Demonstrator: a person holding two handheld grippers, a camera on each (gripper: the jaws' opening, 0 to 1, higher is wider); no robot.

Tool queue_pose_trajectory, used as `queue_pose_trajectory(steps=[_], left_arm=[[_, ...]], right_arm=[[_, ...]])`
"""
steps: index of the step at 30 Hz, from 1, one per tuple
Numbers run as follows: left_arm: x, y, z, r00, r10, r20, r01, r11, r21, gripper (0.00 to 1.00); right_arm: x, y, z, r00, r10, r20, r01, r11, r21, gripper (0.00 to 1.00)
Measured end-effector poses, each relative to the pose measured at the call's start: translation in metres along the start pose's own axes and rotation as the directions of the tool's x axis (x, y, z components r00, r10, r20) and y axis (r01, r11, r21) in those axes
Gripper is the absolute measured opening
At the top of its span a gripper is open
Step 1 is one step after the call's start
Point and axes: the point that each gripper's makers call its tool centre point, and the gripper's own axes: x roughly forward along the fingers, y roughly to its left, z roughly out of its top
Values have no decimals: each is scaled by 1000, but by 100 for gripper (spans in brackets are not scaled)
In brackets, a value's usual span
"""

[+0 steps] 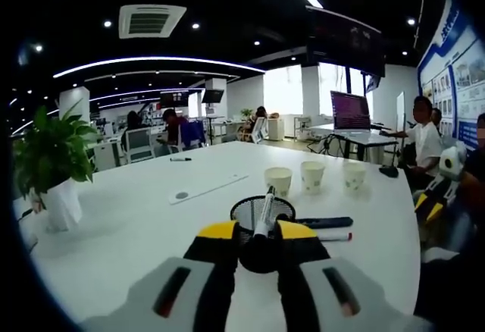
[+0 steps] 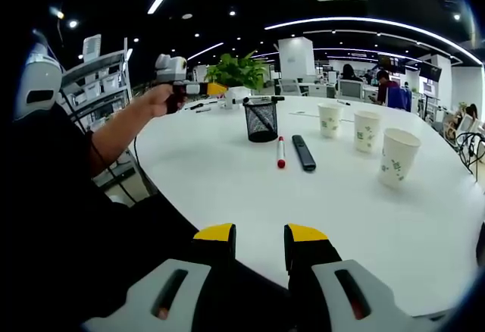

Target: Place the scattered laser pointers and whiteboard markers into the pen holder and stack the scattered paper cups together

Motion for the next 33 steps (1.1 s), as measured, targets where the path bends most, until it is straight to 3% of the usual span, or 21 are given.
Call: queue_pose_trajectory(steps=[33], left_arm=[[22, -1, -23, 998, -52, 38, 54, 997, -46, 24]], right_arm=[[1, -1, -3, 1000, -2, -7, 2, 1000, 5, 29]])
